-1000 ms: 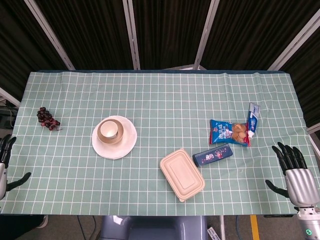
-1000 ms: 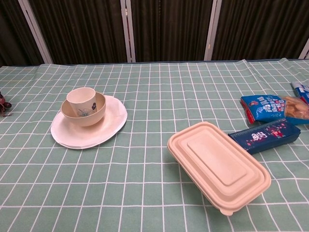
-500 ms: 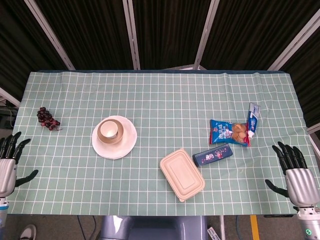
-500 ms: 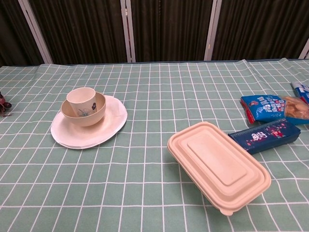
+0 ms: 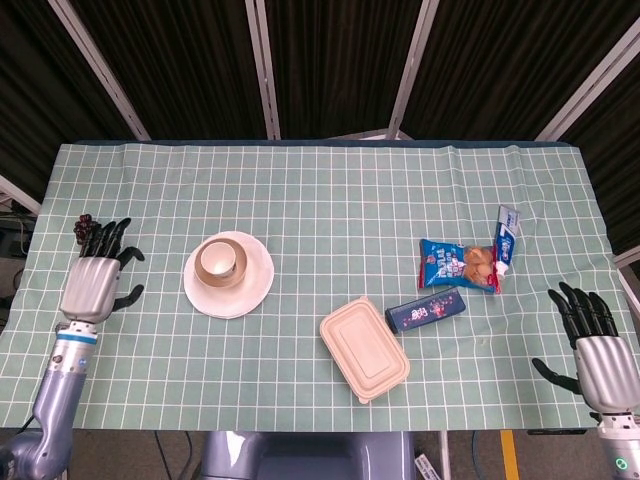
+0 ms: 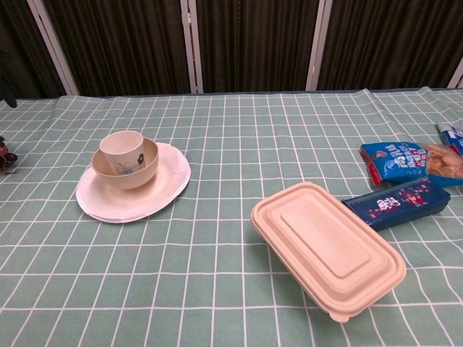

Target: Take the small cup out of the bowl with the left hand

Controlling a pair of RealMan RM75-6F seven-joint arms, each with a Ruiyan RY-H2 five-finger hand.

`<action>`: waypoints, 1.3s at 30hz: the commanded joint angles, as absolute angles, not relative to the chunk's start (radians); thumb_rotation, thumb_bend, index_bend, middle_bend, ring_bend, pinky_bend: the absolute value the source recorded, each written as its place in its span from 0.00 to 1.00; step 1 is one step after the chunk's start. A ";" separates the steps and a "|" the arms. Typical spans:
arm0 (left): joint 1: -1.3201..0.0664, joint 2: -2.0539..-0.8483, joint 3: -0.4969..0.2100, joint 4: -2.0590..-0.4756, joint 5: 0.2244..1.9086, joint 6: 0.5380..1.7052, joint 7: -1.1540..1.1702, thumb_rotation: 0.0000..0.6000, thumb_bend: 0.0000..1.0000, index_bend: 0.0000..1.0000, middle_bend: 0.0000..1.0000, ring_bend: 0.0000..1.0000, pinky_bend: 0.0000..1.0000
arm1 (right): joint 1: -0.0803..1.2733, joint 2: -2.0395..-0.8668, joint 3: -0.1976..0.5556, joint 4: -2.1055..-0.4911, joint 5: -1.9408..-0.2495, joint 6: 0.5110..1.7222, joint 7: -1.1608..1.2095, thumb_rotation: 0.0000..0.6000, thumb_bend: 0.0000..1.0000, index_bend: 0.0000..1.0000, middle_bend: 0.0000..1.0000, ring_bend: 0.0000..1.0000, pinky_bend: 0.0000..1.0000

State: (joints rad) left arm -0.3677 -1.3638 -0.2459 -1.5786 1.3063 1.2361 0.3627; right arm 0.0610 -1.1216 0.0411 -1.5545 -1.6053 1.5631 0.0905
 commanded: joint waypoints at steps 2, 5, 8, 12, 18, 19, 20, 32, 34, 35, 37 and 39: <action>-0.461 -1.437 -0.268 -1.525 1.247 1.140 0.437 1.00 0.29 0.44 0.00 0.00 0.00 | 0.062 -1.114 0.046 -1.553 -1.595 1.561 0.115 1.00 0.07 0.02 0.00 0.00 0.00; -0.490 -1.463 -0.267 -1.512 1.218 1.115 0.475 1.00 0.29 0.46 0.00 0.00 0.00 | 0.063 -1.110 0.048 -1.551 -1.590 1.557 0.125 1.00 0.07 0.02 0.00 0.00 0.00; -0.518 -1.495 -0.266 -1.497 1.188 1.097 0.505 1.00 0.30 0.48 0.00 0.00 0.00 | 0.063 -1.107 0.050 -1.551 -1.587 1.557 0.138 1.00 0.07 0.02 0.00 0.00 0.00; -0.552 -1.535 -0.268 -1.463 1.162 1.087 0.533 1.00 0.30 0.49 0.00 0.00 0.00 | 0.062 -1.102 0.052 -1.551 -1.582 1.555 0.153 1.00 0.07 0.02 0.00 0.00 0.00; -0.601 -1.591 -0.274 -1.400 1.121 1.065 0.552 1.00 0.30 0.51 0.00 0.00 0.00 | 0.065 -1.098 0.057 -1.544 -1.568 1.545 0.170 1.00 0.07 0.02 0.00 0.00 0.00; -0.607 -1.597 -0.273 -1.390 1.113 1.062 0.559 1.00 0.30 0.51 0.00 0.00 0.00 | 0.065 -1.098 0.058 -1.544 -1.567 1.545 0.174 1.00 0.07 0.02 0.00 0.00 0.00; -0.611 -1.603 -0.272 -1.382 1.106 1.060 0.563 1.00 0.30 0.51 0.00 0.00 0.00 | 0.066 -1.097 0.058 -1.543 -1.566 1.544 0.175 1.00 0.07 0.02 0.00 0.00 0.00; -0.649 -1.641 -0.257 -1.341 1.085 1.049 0.554 1.00 0.43 0.59 0.00 0.00 0.00 | 0.068 -1.099 0.058 -1.540 -1.565 1.539 0.177 1.00 0.07 0.02 0.00 0.00 0.00; -0.650 -1.645 -0.246 -1.339 1.083 1.051 0.563 1.00 0.48 0.60 0.00 0.00 0.00 | 0.066 -1.098 0.059 -1.540 -1.565 1.542 0.180 1.00 0.07 0.02 0.00 0.00 0.00; -0.649 -1.643 -0.244 -1.342 1.082 1.056 0.563 1.00 0.50 0.60 0.00 0.00 0.00 | 0.066 -1.097 0.059 -1.540 -1.565 1.544 0.181 1.00 0.07 0.02 0.00 0.00 0.00; -0.645 -1.635 -0.239 -1.353 1.086 1.068 0.560 1.00 0.53 0.61 0.00 0.00 0.00 | 0.065 -1.097 0.060 -1.540 -1.567 1.546 0.181 1.00 0.07 0.02 0.00 0.00 0.00; -0.638 -1.621 -0.231 -1.366 1.095 1.082 0.554 1.00 0.54 0.61 0.00 0.00 0.00 | 0.065 -1.097 0.059 -1.541 -1.569 1.547 0.180 1.00 0.07 0.02 0.00 0.00 0.00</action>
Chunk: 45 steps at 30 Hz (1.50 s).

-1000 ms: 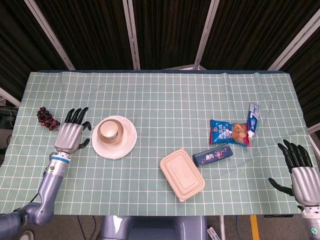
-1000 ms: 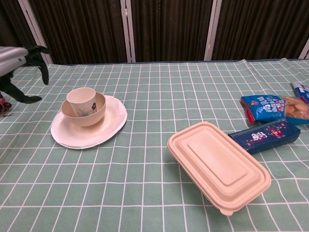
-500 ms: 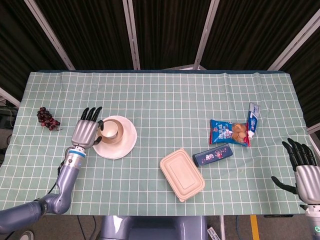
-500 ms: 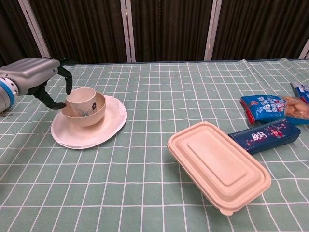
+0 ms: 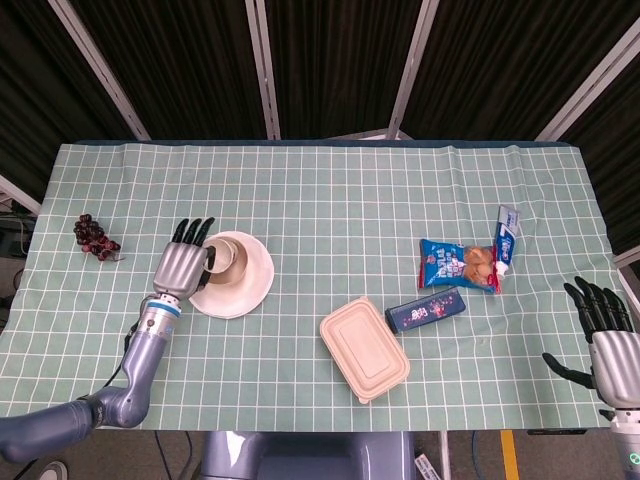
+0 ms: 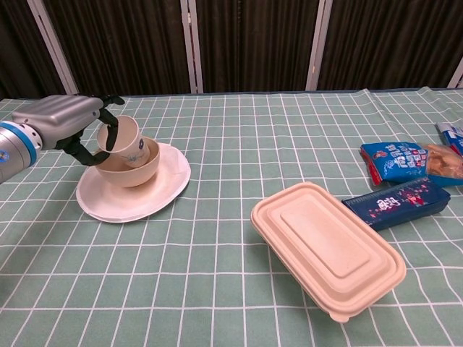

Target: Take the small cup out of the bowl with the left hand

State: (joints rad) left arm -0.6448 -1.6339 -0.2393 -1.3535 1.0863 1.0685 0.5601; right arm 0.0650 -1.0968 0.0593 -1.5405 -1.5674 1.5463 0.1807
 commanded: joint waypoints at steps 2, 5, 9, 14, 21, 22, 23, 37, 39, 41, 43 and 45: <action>-0.630 -1.605 -0.223 -1.378 1.105 1.093 0.546 1.00 0.55 0.61 0.00 0.00 0.00 | 0.065 -1.097 0.057 -1.542 -1.571 1.547 0.177 1.00 0.07 0.02 0.00 0.00 0.00; -0.610 -1.568 -0.216 -1.419 1.127 1.122 0.518 1.00 0.55 0.61 0.00 0.00 0.00 | 0.064 -1.099 0.055 -1.544 -1.577 1.550 0.170 1.00 0.07 0.02 0.00 0.00 0.00; -0.569 -1.487 -0.181 -1.519 1.188 1.175 0.491 1.00 0.55 0.62 0.00 0.00 0.00 | 0.063 -1.100 0.054 -1.547 -1.580 1.553 0.162 1.00 0.07 0.02 0.00 0.00 0.00; -0.499 -1.357 -0.105 -1.681 1.252 1.222 0.480 1.00 0.54 0.62 0.00 0.00 0.00 | 0.062 -1.102 0.052 -1.550 -1.583 1.555 0.153 1.00 0.07 0.02 0.00 0.00 0.00; -0.442 -1.226 0.009 -1.826 1.315 1.203 0.480 1.00 0.54 0.62 0.00 0.00 0.00 | 0.061 -1.107 0.047 -1.557 -1.593 1.556 0.134 1.00 0.07 0.02 0.00 0.00 0.00; -0.434 -1.222 0.028 -1.832 1.340 1.207 0.485 1.00 0.54 0.62 0.00 0.00 0.00 | 0.061 -1.108 0.047 -1.558 -1.592 1.555 0.131 1.00 0.07 0.02 0.00 0.00 0.00; -0.428 -1.221 0.046 -1.837 1.360 1.207 0.493 1.00 0.54 0.62 0.00 0.00 0.00 | 0.062 -1.109 0.047 -1.558 -1.592 1.554 0.129 1.00 0.07 0.02 0.00 0.00 0.00; -0.414 -1.277 0.092 -1.836 1.373 1.147 0.548 1.00 0.54 0.58 0.00 0.00 0.00 | 0.060 -1.106 0.049 -1.559 -1.589 1.556 0.134 1.00 0.07 0.02 0.00 0.00 0.00; -0.413 -1.280 0.090 -1.835 1.372 1.148 0.551 1.00 0.55 0.57 0.00 0.00 0.00 | 0.060 -1.106 0.049 -1.559 -1.588 1.556 0.135 1.00 0.07 0.02 0.00 0.00 0.00; -0.410 -1.282 0.090 -1.835 1.374 1.150 0.553 1.00 0.55 0.56 0.00 0.00 0.00 | 0.060 -1.105 0.049 -1.559 -1.589 1.557 0.137 1.00 0.07 0.02 0.00 0.00 0.00; -0.408 -1.282 0.091 -1.834 1.371 1.148 0.558 1.00 0.54 0.56 0.00 0.00 0.00 | 0.060 -1.105 0.049 -1.559 -1.590 1.558 0.136 1.00 0.07 0.02 0.00 0.00 0.00; -0.407 -1.281 0.093 -1.836 1.361 1.143 0.574 1.00 0.54 0.56 0.00 0.00 0.00 | 0.060 -1.106 0.048 -1.560 -1.591 1.558 0.135 1.00 0.07 0.02 0.00 0.00 0.00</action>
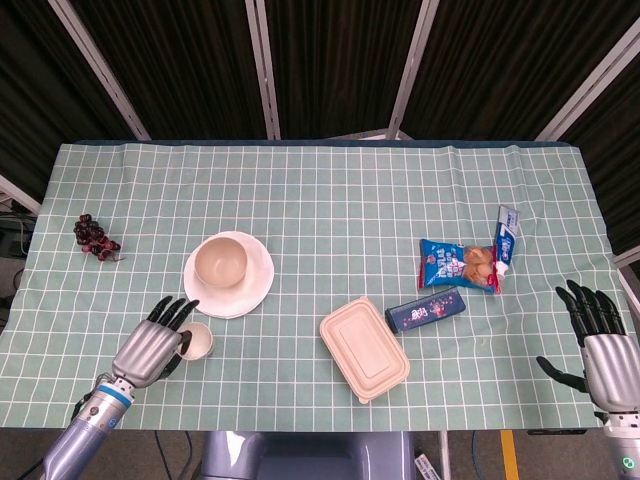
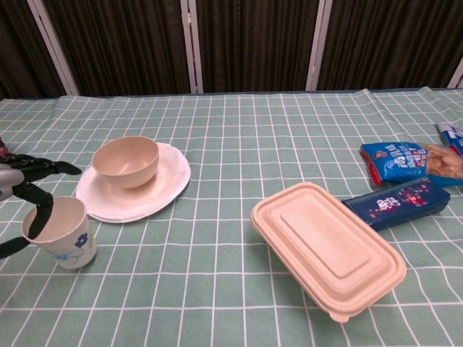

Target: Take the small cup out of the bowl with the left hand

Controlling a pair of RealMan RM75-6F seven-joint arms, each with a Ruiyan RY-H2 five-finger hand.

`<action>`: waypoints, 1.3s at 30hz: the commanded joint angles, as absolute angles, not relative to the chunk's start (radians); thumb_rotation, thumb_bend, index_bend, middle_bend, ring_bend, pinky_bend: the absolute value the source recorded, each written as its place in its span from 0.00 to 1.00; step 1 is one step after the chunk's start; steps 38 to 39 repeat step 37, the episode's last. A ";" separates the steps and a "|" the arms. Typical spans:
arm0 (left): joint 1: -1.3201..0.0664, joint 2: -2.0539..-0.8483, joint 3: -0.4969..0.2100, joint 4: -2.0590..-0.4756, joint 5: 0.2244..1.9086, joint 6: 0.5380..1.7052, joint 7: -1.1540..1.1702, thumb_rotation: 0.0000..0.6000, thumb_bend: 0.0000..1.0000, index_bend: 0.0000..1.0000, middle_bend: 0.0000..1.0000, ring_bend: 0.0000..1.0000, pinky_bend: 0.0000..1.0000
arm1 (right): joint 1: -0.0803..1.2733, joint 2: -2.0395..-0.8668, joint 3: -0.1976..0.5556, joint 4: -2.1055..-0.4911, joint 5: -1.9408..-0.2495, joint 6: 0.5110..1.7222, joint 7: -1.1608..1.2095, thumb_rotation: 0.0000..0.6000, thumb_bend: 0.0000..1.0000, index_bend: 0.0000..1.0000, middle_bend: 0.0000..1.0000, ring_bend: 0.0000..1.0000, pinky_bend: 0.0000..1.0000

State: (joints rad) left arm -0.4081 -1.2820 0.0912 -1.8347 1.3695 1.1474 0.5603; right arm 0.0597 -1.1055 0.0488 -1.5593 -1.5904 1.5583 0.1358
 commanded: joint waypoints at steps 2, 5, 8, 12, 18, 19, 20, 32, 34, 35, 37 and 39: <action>-0.407 -1.280 0.094 -1.838 1.351 1.139 0.590 1.00 0.52 0.54 0.00 0.00 0.00 | 0.059 -1.106 0.048 -1.561 -1.592 1.559 0.134 1.00 0.07 0.02 0.00 0.00 0.00; -0.407 -1.276 0.094 -1.848 1.337 1.133 0.603 1.00 0.50 0.49 0.00 0.00 0.00 | 0.059 -1.106 0.047 -1.561 -1.593 1.559 0.132 1.00 0.07 0.02 0.00 0.00 0.00; -0.404 -1.269 0.094 -1.854 1.343 1.138 0.598 1.00 0.44 0.43 0.00 0.00 0.00 | 0.059 -1.107 0.047 -1.562 -1.593 1.558 0.130 1.00 0.07 0.02 0.00 0.00 0.00; -0.395 -1.255 0.093 -1.871 1.370 1.157 0.562 1.00 0.39 0.26 0.00 0.00 0.00 | 0.059 -1.107 0.047 -1.561 -1.593 1.558 0.128 1.00 0.07 0.02 0.00 0.00 0.00; -0.348 -1.206 0.111 -1.903 1.496 1.254 0.436 1.00 0.34 0.15 0.00 0.00 0.00 | 0.059 -1.106 0.048 -1.560 -1.593 1.560 0.131 1.00 0.07 0.02 0.00 0.00 0.00; -0.342 -1.201 0.114 -1.904 1.506 1.264 0.426 1.00 0.34 0.14 0.00 0.00 0.00 | 0.059 -1.106 0.048 -1.560 -1.592 1.560 0.131 1.00 0.07 0.02 0.00 0.00 0.00; -0.332 -1.193 0.116 -1.907 1.518 1.281 0.411 1.00 0.34 0.13 0.00 0.00 0.00 | 0.059 -1.106 0.048 -1.559 -1.592 1.559 0.130 1.00 0.07 0.02 0.00 0.00 0.00; -0.145 -1.212 0.088 -1.741 1.552 1.584 0.298 1.00 0.25 0.00 0.00 0.00 0.00 | 0.064 -1.113 0.050 -1.556 -1.587 1.549 0.105 1.00 0.07 0.02 0.00 0.00 0.00; -0.130 -1.217 0.076 -1.710 1.546 1.608 0.294 1.00 0.22 0.00 0.00 0.00 0.00 | 0.066 -1.117 0.049 -1.555 -1.592 1.550 0.098 1.00 0.07 0.02 0.00 0.00 0.00; -0.121 -1.222 0.068 -1.697 1.547 1.625 0.293 1.00 0.22 0.00 0.00 0.00 0.00 | 0.066 -1.119 0.049 -1.554 -1.597 1.552 0.094 1.00 0.07 0.02 0.00 0.00 0.00; -0.101 -1.232 0.057 -1.670 1.550 1.662 0.283 1.00 0.21 0.00 0.00 0.00 0.00 | 0.068 -1.123 0.045 -1.549 -1.603 1.551 0.083 1.00 0.07 0.02 0.00 0.00 0.00; -0.101 -1.232 0.057 -1.670 1.550 1.662 0.283 1.00 0.21 0.00 0.00 0.00 0.00 | 0.068 -1.123 0.045 -1.549 -1.603 1.551 0.083 1.00 0.07 0.02 0.00 0.00 0.00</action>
